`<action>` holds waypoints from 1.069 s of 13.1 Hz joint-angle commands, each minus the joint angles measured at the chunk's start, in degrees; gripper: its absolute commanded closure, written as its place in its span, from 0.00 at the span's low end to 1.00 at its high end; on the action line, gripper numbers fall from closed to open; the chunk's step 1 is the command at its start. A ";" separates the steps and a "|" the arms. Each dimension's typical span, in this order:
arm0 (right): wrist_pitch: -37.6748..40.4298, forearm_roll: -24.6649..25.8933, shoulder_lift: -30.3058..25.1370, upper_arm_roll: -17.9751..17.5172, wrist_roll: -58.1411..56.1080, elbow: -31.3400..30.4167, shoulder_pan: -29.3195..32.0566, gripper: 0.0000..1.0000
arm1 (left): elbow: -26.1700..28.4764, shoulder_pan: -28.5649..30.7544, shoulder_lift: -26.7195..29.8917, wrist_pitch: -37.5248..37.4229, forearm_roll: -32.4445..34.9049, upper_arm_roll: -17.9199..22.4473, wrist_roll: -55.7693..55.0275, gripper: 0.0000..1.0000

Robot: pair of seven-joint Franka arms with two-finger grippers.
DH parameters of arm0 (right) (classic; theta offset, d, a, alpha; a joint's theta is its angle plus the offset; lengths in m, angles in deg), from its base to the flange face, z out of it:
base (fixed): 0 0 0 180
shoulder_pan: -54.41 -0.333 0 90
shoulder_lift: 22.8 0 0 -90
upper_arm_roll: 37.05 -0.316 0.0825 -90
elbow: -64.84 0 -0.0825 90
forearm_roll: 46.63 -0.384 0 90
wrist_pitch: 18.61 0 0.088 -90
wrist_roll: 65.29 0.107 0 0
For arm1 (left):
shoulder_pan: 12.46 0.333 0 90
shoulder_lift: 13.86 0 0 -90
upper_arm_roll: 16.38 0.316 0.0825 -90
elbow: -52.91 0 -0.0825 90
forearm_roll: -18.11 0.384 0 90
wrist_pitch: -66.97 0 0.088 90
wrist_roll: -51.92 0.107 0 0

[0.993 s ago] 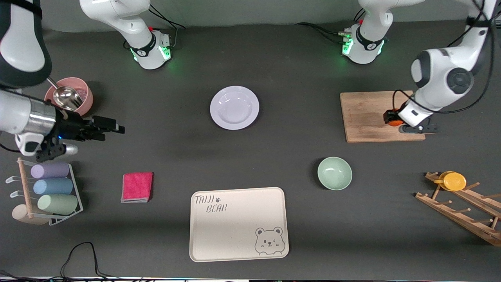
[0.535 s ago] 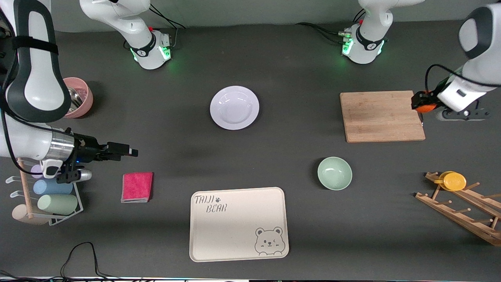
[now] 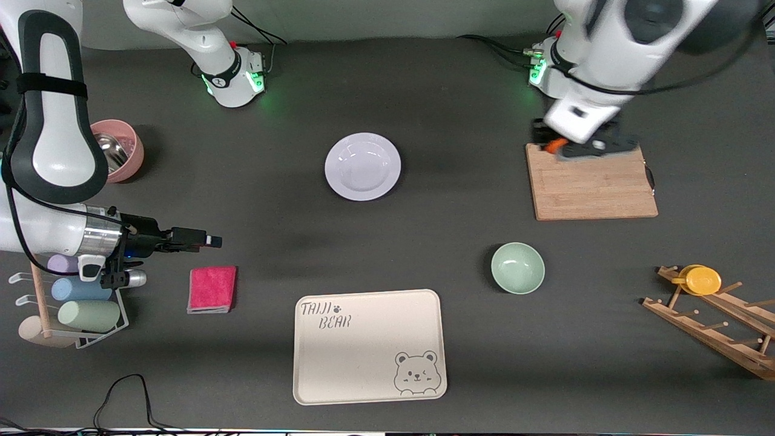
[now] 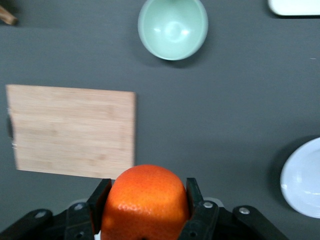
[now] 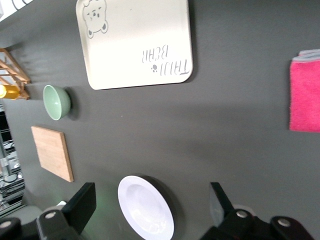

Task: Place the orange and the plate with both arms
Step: 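Lower the orange onto the plate with the left gripper while the right gripper advances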

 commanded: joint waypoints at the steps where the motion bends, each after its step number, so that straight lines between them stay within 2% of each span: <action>1: 0.22 -7.38 -0.37 0.66 -6.19 -4.69 1.42 0.00 | -5.58 -0.03 -5.74 2.73 0.10 -11.61 -16.78 0.48; 2: 0.22 -8.63 -0.46 1.01 -6.20 -5.49 1.34 0.00 | -8.04 -0.82 -9.07 4.05 0.98 -15.66 -23.01 0.48; 4: 0.30 -8.73 -0.37 1.01 -6.11 -5.67 1.34 0.00 | -11.12 -5.98 -14.88 6.34 6.40 -18.86 -33.74 0.49; 6: 0.48 -9.43 -0.81 1.01 -6.11 -5.84 1.34 0.00 | -15.42 -14.76 -22.86 6.70 13.17 -18.78 -43.95 0.49; 8: 0.48 -9.43 -0.72 1.10 -6.11 -5.93 1.34 0.00 | -22.17 -22.50 -31.91 6.52 21.33 -18.25 -53.00 0.50; 10: 0.48 -10.04 -1.24 1.19 -6.72 -7.68 1.34 0.00 | -27.64 -26.91 -40.97 6.52 27.85 -18.08 -56.81 0.50; 12: 0.48 -10.40 -1.78 1.28 -9.10 -8.22 1.25 0.00 | -28.63 -31.74 -46.26 8.61 32.08 -13.80 -59.10 0.50; 14: 0.48 -12.41 -1.86 1.28 -10.15 -9.70 1.34 0.00 | -28.19 -36.84 -49.26 15.98 32.63 -7.56 -60.95 0.51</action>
